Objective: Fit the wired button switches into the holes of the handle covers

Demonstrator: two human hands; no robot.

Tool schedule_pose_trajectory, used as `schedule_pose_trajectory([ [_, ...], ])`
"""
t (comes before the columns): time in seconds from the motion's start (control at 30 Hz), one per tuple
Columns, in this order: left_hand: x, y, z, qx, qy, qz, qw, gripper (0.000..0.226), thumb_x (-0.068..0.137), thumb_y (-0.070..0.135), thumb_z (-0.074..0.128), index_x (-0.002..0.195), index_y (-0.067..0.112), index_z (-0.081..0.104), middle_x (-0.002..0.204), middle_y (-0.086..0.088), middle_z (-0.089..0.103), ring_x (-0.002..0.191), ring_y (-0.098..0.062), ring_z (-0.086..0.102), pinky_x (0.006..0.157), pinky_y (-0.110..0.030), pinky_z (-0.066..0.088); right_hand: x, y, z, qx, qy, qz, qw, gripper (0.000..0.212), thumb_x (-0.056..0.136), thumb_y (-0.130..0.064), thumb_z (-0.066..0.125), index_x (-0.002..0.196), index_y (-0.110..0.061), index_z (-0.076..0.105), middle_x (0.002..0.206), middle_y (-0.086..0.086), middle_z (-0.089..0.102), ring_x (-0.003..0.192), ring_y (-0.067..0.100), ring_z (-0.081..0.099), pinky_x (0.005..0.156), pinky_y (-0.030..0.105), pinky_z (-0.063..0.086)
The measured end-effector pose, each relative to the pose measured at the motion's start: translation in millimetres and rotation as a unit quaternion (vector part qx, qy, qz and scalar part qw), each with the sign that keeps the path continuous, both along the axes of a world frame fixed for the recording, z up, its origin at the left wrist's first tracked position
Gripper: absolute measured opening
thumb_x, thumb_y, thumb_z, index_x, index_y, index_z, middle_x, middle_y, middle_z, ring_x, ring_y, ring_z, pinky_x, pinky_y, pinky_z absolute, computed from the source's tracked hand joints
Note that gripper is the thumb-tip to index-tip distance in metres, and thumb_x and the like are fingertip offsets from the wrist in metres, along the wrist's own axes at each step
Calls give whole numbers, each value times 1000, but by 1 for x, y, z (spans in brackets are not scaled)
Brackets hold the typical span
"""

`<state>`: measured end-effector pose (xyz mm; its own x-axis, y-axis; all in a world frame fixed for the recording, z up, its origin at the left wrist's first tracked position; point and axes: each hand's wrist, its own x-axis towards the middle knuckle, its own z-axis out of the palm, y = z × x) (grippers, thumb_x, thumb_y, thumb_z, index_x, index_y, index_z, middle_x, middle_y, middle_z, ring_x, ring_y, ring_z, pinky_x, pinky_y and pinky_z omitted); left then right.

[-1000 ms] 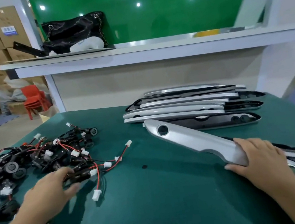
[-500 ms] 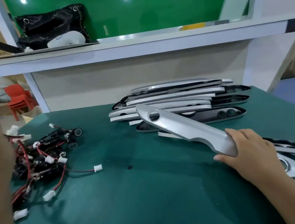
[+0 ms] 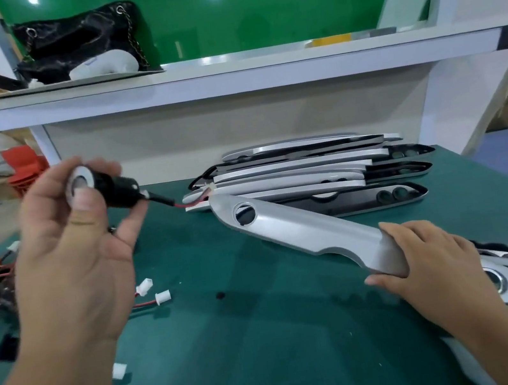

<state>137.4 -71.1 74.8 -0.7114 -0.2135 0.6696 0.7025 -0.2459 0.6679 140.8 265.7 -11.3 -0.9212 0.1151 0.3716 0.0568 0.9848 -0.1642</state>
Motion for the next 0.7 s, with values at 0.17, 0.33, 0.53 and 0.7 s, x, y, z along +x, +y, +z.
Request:
schedule_pose_trajectory([
  [0.17, 0, 10, -17, -7, -18, -19, 1000, 19, 92, 25, 51, 112, 24, 52, 107, 7, 65, 107, -11, 60, 90, -40, 54, -1, -2, 0, 15, 8, 11, 1000, 80, 75, -75, 48, 142, -37, 28, 128, -17, 39, 125, 6, 33, 104, 29, 16],
  [0.33, 3, 3, -17, -38, -21, -35, 998, 60, 81, 42, 65, 127, 11, 40, 111, 2, 63, 105, -12, 60, 89, -37, 54, -2, -3, -1, 22, 16, 11, 1000, 81, 73, -74, 51, 141, -35, 33, 128, -14, 43, 124, 9, 37, 103, 31, 19],
  [0.53, -2, 6, -28, 7, -44, -38, 998, 25, 82, 33, 63, 106, 27, 58, 103, 9, 69, 108, -10, 62, 87, -37, 56, -2, -5, -1, 14, 33, 21, 999, 78, 68, -64, 68, 133, -26, 50, 120, -6, 54, 117, 18, 48, 101, 37, 24],
  [0.7, -5, 15, -41, -75, -81, 47, 993, 26, 88, 9, 58, 101, 32, 62, 107, 13, 69, 105, -2, 61, 91, -18, 49, -1, -9, -2, 17, 124, 110, 986, 74, 60, -64, 75, 117, -19, 62, 105, -3, 60, 101, 19, 53, 95, 38, 30],
])
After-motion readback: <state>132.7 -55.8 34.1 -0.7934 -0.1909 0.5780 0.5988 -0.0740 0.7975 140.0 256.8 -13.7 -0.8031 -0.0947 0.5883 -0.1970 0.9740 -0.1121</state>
